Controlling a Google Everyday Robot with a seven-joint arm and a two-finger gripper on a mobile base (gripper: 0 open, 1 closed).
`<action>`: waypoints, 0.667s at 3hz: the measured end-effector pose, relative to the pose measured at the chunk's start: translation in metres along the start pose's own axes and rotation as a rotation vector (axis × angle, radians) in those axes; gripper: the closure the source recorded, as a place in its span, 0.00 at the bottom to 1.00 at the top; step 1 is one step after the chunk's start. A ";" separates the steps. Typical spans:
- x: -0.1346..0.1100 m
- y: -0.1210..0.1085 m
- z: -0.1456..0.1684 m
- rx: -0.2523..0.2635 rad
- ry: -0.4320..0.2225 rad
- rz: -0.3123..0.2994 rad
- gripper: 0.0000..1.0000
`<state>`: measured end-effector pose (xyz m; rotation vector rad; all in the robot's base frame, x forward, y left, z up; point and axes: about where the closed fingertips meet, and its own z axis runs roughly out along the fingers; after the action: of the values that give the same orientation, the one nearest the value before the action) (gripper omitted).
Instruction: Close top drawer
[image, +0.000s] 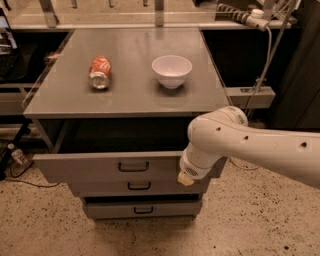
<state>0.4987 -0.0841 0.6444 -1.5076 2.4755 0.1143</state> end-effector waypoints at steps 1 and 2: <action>-0.001 -0.040 0.005 0.065 0.015 0.035 1.00; 0.000 -0.039 0.005 0.066 0.015 0.036 1.00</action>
Offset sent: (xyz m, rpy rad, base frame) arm 0.1330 -0.0438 -0.0078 -0.1121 -0.1470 -0.1228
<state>0.5341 -0.1007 0.6417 -1.4434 2.4927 0.0273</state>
